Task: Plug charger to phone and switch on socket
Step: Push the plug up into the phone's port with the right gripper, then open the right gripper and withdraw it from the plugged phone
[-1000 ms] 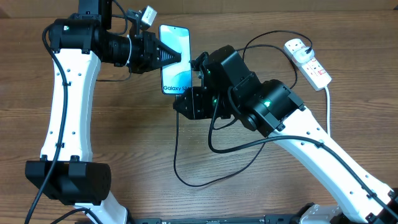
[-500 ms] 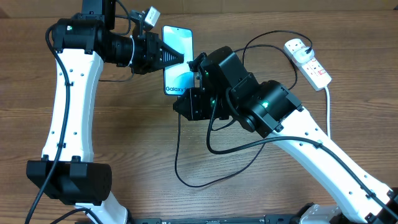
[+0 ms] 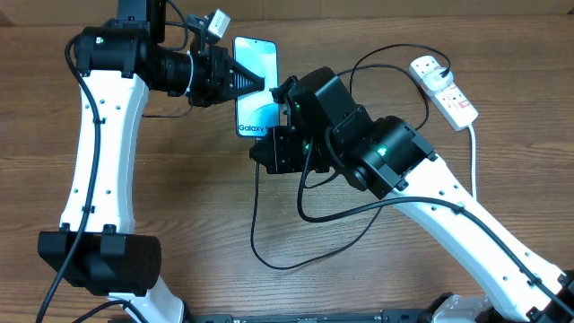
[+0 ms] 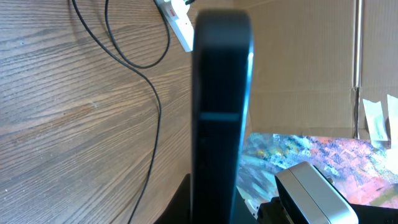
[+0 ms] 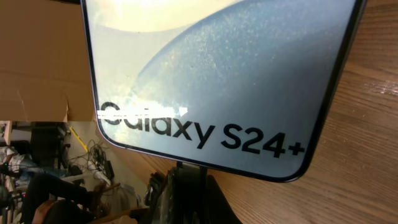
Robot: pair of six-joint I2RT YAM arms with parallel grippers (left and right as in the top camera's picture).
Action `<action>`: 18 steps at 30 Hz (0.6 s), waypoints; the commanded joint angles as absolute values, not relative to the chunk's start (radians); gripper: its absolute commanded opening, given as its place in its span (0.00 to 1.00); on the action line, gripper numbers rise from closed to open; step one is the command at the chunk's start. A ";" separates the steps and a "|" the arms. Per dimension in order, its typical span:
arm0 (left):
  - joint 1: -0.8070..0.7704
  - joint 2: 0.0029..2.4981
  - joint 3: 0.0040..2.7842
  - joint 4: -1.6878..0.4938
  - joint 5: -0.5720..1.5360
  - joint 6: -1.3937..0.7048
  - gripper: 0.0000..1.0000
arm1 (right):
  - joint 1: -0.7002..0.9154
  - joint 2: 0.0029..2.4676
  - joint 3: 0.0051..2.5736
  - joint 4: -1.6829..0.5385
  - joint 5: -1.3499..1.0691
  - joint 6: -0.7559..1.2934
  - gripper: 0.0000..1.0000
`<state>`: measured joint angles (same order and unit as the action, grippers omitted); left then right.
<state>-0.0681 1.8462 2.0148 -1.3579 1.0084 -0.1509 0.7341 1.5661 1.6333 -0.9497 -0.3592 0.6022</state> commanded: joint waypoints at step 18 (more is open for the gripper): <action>-0.098 1.844 2.026 -1.404 1.044 -0.108 0.04 | 0.717 1.574 1.644 -0.921 -0.292 0.598 0.04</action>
<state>-0.0727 1.8462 2.0148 -1.3838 1.0012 -0.1234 0.7403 1.5665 1.6333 -0.9527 -0.3485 0.6018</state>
